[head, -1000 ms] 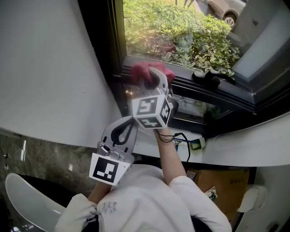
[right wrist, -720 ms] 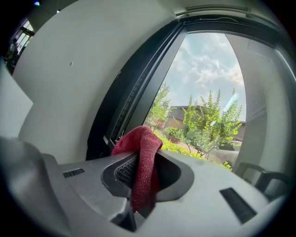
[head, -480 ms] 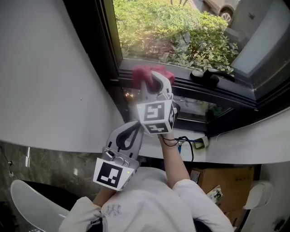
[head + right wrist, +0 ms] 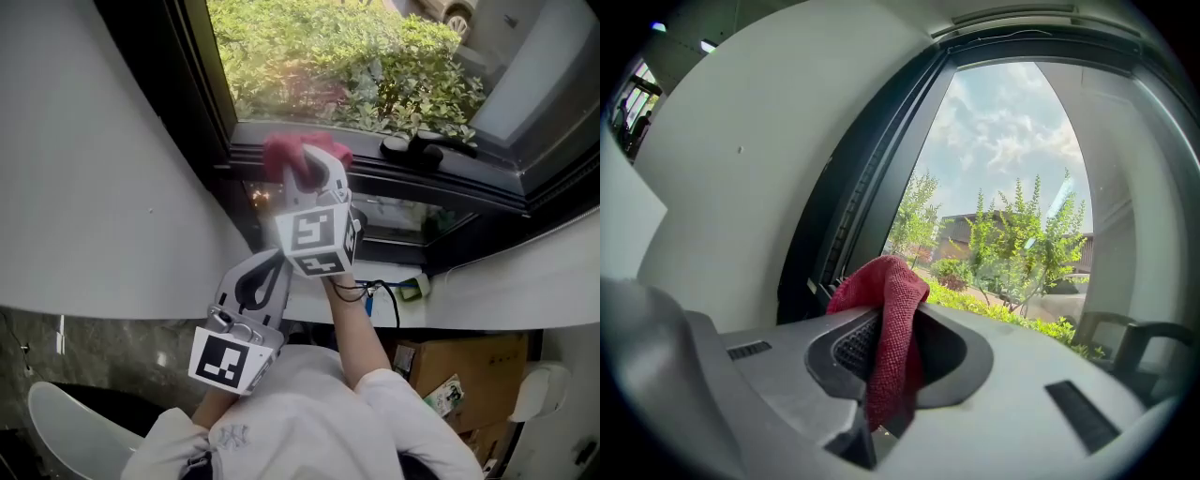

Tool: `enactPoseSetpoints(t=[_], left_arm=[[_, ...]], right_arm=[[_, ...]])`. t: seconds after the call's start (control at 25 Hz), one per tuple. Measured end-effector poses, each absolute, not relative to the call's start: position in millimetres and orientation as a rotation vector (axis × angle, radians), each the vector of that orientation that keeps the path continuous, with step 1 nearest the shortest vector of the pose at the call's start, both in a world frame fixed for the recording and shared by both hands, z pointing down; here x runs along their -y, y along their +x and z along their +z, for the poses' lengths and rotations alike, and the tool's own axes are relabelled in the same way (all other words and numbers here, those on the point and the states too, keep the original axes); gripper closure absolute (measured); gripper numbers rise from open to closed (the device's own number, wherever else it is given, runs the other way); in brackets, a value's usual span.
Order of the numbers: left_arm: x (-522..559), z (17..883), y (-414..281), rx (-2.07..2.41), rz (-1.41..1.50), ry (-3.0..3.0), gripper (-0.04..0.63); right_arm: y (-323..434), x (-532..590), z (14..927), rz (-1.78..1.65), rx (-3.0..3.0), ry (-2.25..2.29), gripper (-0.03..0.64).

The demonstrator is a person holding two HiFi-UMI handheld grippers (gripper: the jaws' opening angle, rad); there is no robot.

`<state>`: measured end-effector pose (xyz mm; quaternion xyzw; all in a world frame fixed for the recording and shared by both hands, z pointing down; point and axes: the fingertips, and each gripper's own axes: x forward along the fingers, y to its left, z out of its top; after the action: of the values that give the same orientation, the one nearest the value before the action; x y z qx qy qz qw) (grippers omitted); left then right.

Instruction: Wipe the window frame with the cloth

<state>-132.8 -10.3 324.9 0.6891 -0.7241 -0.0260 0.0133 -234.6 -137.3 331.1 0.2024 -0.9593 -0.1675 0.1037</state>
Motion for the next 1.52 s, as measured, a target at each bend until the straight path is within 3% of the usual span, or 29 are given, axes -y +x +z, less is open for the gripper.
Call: enactPoseSetpoints(t=[1.52], left_arm=[[53.9,335.7,-84.0,2.074,-0.037,2.256,0.587]], right_arm=[[-178.4,175.3,331.3,-0.484,2.816,0.626,0.549]])
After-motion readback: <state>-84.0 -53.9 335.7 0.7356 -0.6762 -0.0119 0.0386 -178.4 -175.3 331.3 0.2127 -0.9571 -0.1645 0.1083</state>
